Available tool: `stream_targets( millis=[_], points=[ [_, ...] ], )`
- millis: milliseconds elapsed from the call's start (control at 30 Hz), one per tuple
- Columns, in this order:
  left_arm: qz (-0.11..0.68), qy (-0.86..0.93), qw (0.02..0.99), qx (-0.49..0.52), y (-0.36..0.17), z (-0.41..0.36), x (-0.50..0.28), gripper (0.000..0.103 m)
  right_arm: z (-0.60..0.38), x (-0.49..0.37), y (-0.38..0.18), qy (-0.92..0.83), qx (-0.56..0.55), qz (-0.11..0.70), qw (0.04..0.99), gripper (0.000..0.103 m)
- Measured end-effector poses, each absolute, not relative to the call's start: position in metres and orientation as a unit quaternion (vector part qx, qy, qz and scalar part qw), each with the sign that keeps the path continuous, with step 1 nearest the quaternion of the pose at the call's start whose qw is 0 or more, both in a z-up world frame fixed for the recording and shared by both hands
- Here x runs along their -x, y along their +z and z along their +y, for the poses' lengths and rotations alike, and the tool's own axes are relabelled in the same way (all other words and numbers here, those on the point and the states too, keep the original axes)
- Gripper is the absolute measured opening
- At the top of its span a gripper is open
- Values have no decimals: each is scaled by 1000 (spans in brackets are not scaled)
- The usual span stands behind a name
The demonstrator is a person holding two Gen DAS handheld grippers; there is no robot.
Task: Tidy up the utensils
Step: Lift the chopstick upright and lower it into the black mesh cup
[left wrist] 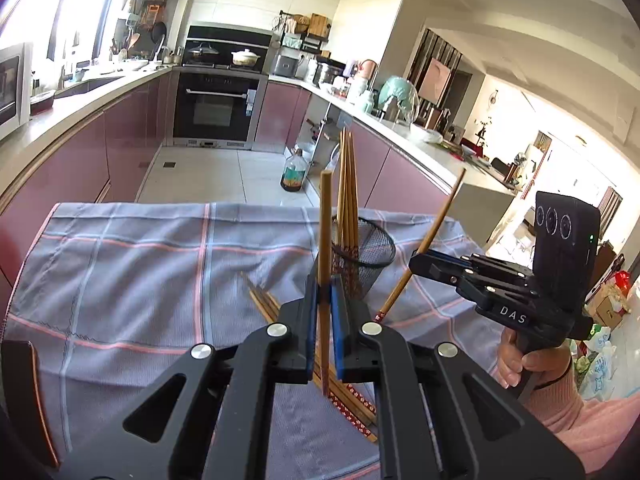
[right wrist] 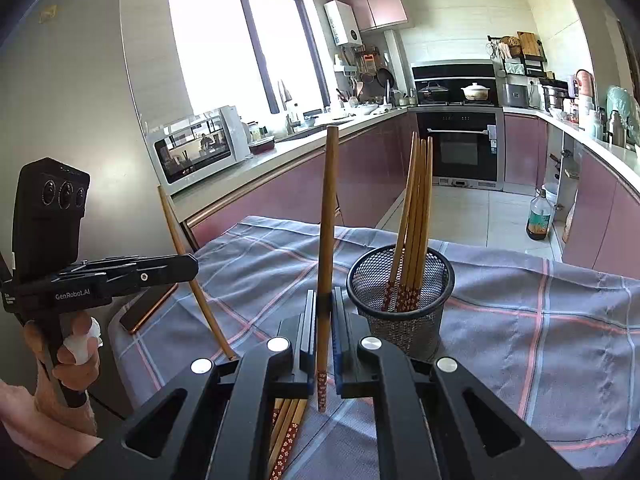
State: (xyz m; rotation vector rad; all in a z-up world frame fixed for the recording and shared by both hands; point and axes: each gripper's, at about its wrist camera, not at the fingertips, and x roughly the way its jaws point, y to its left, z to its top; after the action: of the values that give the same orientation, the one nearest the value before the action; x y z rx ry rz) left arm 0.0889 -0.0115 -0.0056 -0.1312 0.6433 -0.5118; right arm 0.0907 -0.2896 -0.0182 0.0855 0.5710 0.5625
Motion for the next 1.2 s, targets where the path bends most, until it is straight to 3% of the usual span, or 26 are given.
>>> stream_targets(
  millis=[733, 1200],
  points=[
    [236, -276, 929, 75, 69, -36, -119, 7, -311, -102, 44, 253, -25, 198, 947, 6],
    [217, -270, 937, 53, 96, -68, -144, 7, -314, -124, 52, 237, -23, 189, 953, 6]
  ],
)
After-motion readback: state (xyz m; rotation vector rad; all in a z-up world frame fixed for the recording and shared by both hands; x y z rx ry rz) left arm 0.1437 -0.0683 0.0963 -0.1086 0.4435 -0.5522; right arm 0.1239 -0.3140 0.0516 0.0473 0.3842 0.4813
